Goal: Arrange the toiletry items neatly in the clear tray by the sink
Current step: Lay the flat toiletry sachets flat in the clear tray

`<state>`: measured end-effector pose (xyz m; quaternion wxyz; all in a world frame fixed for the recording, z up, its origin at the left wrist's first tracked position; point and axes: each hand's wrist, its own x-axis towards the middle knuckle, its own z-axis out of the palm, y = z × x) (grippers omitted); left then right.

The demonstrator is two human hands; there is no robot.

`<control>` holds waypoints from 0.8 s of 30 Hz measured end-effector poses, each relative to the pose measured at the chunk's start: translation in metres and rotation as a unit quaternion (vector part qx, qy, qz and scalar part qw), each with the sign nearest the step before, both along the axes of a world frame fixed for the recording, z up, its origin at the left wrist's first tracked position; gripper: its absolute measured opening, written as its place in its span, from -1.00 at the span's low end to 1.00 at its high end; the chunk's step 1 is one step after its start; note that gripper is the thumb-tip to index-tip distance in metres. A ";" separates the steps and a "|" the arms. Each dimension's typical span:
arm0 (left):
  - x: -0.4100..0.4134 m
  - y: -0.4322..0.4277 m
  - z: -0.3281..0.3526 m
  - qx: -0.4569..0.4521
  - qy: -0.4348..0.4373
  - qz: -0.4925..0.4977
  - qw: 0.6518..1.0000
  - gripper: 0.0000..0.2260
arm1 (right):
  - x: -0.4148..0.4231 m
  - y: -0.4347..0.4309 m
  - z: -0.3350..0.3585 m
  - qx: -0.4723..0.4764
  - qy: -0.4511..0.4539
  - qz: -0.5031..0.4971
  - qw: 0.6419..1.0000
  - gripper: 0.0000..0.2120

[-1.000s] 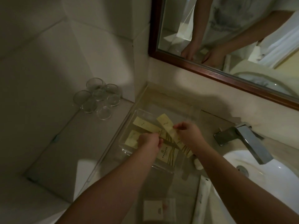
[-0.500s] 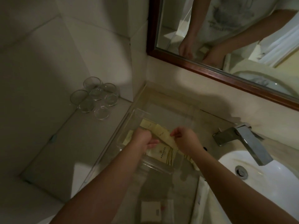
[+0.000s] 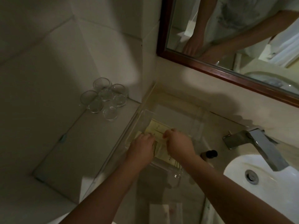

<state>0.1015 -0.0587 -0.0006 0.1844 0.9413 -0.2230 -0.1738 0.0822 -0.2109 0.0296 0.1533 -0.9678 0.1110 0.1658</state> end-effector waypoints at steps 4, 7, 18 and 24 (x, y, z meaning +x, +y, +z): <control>0.003 -0.004 -0.001 0.013 -0.019 -0.016 1.000 -0.61 | -0.038 -0.008 -0.005 -0.036 -0.083 -0.029 0.995 -0.67; 0.007 -0.011 0.000 0.041 -0.002 -0.055 0.998 -0.58 | -0.062 -0.013 -0.009 -0.018 -0.060 -0.098 0.993 -0.59; 0.010 -0.022 -0.004 0.123 0.001 -0.144 0.982 -0.50 | -0.045 0.010 -0.025 0.034 0.077 -0.154 0.985 -0.37; -0.002 -0.024 0.000 0.120 0.007 -0.179 0.976 -0.51 | -0.038 0.009 -0.024 0.092 0.051 -0.141 0.984 -0.19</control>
